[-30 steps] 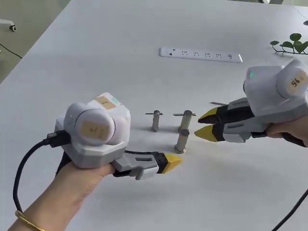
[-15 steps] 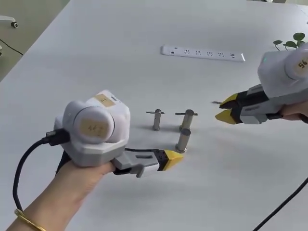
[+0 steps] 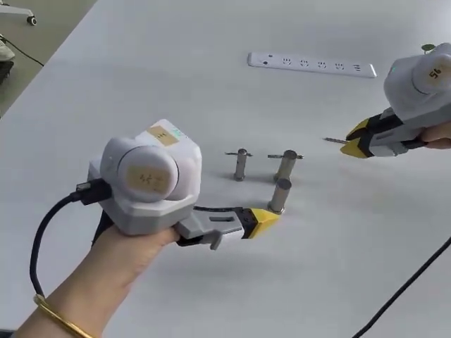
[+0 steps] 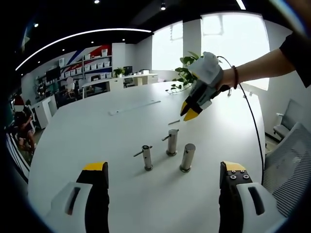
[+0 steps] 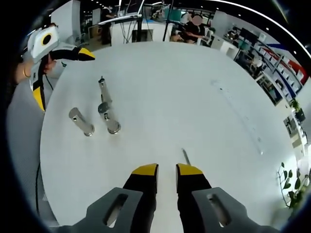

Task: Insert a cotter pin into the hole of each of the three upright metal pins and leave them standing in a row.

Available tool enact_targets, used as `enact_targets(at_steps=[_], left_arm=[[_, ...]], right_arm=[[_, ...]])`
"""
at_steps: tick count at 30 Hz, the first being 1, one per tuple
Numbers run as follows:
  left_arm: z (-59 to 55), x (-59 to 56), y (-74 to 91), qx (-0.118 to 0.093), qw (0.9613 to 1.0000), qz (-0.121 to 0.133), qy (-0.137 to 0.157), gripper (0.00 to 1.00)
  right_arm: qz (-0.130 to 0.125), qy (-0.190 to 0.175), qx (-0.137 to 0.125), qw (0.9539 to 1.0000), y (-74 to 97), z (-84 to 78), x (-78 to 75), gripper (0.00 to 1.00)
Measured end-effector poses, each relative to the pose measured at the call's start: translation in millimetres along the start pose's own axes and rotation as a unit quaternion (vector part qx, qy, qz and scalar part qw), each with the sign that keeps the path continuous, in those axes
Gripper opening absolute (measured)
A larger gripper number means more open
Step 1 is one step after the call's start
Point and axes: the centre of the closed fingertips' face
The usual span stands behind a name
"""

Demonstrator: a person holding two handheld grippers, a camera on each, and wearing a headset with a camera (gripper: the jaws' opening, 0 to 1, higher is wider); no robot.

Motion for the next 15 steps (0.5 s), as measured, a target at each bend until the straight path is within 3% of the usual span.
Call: enact_targets(at_steps=[7, 15], left_arm=[[-0.1, -0.1, -1.0, -0.001, 1.0000, 0.000, 0.003, 0.94], [-2.0, -0.2, -2.7, 0.001, 1.0000, -0.001, 0.004, 0.93]], right_arm=[[-0.007, 0.002, 0.024, 0.9997, -5.7, -13.5, -17.2, 0.10], [-0.002, 0.015, 0.060, 0.9981, -16.5, -29.7, -25.3, 0.10]])
Point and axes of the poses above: the centre of the closed fingertips' face, and the gripper's own axes: y roughly backward along the fingers, x roughly to its left, z roughly out of its top, and after that the axes turned 10 degrees about -x, right-handed
